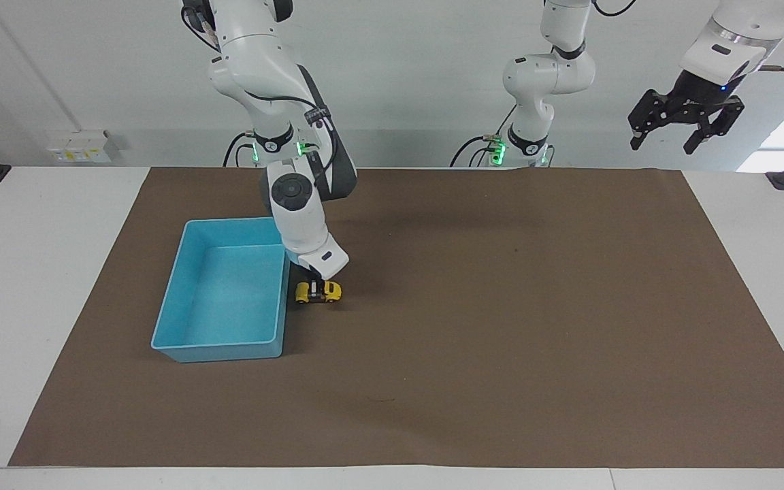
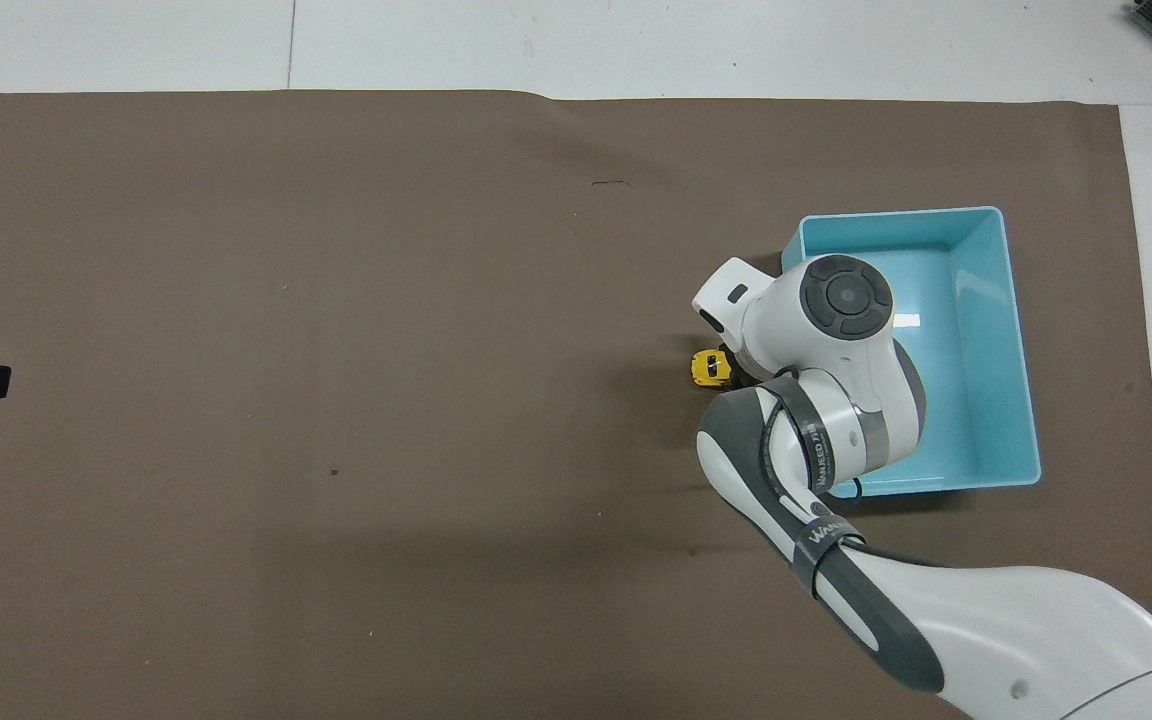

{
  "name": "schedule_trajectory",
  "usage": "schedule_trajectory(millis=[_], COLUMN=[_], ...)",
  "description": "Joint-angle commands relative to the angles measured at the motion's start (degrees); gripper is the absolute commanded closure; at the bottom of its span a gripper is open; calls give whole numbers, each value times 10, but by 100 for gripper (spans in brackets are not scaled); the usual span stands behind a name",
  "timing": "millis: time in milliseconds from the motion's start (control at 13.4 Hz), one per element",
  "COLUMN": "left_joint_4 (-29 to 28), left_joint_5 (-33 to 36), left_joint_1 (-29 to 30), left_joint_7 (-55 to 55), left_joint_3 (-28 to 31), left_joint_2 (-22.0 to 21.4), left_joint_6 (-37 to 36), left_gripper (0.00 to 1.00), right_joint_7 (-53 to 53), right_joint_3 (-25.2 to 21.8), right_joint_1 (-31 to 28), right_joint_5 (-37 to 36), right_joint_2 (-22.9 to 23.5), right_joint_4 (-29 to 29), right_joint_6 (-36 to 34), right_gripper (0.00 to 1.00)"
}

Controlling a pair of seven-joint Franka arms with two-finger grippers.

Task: Wind up and store yellow beetle car
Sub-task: 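Lower the right gripper and grasp the yellow car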

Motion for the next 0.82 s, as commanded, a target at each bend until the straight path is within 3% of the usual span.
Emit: schedule_trajectory(millis=[0, 224, 745], left_joint_4=[4, 4, 4], left_joint_5=[0, 0, 0], left_joint_1=[5, 5, 4], left_joint_7=[-5, -4, -4], left_joint_3=[-2, -2, -2], left_joint_2=[0, 0, -1], left_joint_6=[-8, -8, -8], left_gripper=[0, 0, 0], right_joint_7=[9, 17, 33], right_joint_3=[2, 2, 5], right_joint_1=[3, 5, 5], right_joint_5=[3, -2, -2], right_joint_2=[0, -2, -20], right_joint_4=[7, 33, 78], right_joint_6=[1, -33, -91], right_gripper=[95, 100, 100])
